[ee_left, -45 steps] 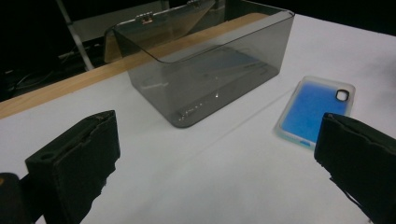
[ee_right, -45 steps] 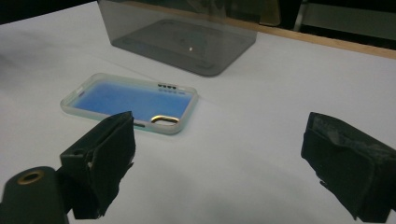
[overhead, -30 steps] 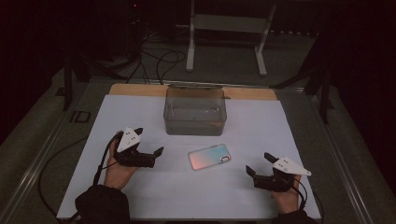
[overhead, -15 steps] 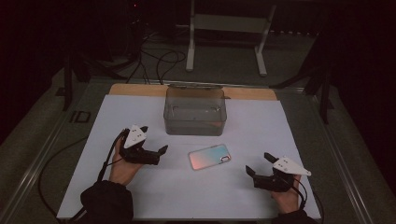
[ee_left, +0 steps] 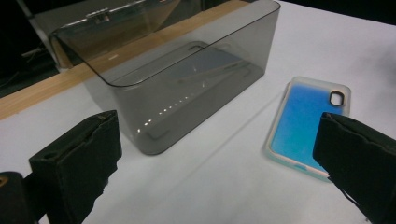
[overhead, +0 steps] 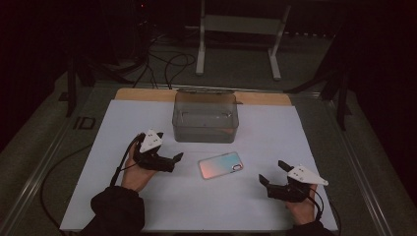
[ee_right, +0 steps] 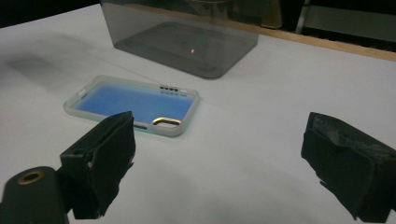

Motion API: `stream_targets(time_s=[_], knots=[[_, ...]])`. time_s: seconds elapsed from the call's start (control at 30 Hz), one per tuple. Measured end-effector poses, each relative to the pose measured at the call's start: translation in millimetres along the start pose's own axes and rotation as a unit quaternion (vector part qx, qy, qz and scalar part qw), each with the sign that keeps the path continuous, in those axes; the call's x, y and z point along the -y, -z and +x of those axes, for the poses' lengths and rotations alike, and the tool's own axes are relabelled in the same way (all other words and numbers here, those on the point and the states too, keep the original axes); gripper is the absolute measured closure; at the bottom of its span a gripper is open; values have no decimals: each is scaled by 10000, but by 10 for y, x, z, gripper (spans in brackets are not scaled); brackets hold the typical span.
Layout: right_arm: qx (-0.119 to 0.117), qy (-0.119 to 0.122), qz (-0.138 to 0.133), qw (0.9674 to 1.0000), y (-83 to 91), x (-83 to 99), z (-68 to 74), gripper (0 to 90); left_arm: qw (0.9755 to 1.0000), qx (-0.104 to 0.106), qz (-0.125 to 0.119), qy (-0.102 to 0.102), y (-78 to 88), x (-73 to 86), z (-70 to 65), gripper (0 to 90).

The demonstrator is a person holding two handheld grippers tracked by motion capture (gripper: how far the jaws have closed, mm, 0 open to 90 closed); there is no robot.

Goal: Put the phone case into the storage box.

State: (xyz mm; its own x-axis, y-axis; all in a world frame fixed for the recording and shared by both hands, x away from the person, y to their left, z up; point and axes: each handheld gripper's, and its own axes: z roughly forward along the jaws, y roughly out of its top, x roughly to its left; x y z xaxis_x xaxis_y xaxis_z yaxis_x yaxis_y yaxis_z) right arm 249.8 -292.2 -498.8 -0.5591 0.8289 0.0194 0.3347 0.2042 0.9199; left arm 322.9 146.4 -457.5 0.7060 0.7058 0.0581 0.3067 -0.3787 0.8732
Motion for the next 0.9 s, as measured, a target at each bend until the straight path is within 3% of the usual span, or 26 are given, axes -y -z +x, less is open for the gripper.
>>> stream_targets(time_s=[0.37, 0.9], knots=[[-20, -13, -3, 10000, -1, 0, -4, 99, 9999, -36, 62, -148, -91, -56, -3, 6], [-29, -10, -6, 10000, -5, -1, -4, 99, 9989, 64, 416, -209, -286, -81, 10, 3]])
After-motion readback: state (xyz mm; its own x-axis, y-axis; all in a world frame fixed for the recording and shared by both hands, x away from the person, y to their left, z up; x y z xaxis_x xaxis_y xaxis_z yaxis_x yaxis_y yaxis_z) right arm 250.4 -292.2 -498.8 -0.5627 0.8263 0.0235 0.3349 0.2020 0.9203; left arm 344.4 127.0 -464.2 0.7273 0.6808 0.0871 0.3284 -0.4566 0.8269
